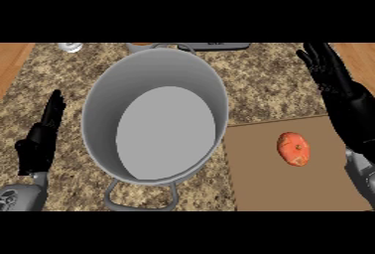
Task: Pick the squash from the tray and place it in the pot
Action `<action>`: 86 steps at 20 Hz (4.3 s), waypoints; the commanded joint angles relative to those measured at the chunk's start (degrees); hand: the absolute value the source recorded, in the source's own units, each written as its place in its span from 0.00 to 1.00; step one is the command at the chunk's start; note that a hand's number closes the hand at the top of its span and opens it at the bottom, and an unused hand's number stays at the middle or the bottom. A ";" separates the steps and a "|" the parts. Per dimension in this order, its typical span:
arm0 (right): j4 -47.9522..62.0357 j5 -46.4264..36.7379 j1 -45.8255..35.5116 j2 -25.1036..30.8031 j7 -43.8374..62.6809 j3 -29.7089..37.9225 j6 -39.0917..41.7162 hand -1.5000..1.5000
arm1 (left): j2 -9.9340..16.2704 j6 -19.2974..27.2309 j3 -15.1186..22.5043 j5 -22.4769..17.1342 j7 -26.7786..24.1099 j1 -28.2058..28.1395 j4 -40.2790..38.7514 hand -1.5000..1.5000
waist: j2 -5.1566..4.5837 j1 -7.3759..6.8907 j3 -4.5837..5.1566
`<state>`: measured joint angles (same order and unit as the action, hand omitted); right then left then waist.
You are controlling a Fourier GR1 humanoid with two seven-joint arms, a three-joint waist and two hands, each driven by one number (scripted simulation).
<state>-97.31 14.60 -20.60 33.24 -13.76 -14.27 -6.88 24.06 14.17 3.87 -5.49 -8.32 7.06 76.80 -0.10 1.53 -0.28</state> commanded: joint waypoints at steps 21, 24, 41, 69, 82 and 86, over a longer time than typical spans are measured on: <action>-9.76 -43.21 29.45 0.85 34.62 -3.42 -36.25 0.00 | 2.91 1.52 0.47 2.69 25.02 -2.63 -0.11 0.50 | 0.51 0.13 0.73; -13.72 -44.93 30.53 6.97 45.69 -0.21 -28.45 0.00 | 4.26 0.48 -0.30 2.33 26.01 -1.85 -0.08 0.50 | 0.46 0.29 0.77; -28.79 -33.93 14.85 11.02 89.49 -5.69 8.96 0.00 | 4.04 -1.24 -1.03 3.07 27.62 -3.15 4.26 0.50 | 0.06 -2.35 0.38; -1.70 -46.31 11.34 -7.47 74.97 -1.24 14.59 0.00 | 0.29 -5.67 -6.97 8.47 28.97 -0.75 4.10 0.50 | 0.06 -1.68 0.29; 4.50 -49.31 15.69 -12.26 64.25 5.49 15.94 0.00 | -5.20 -6.55 -7.66 13.54 28.83 -3.97 6.58 0.50 | 0.12 -1.55 0.28; 12.74 -53.51 11.07 -16.92 61.30 5.56 12.60 0.00 | -5.01 -8.40 -8.59 14.33 30.87 -2.49 7.85 0.50 | 0.10 -1.69 0.27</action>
<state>-89.14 -36.94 -8.70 18.44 51.14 -10.07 7.14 19.60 6.88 -4.60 7.51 22.01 5.31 82.72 -0.01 -0.12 0.00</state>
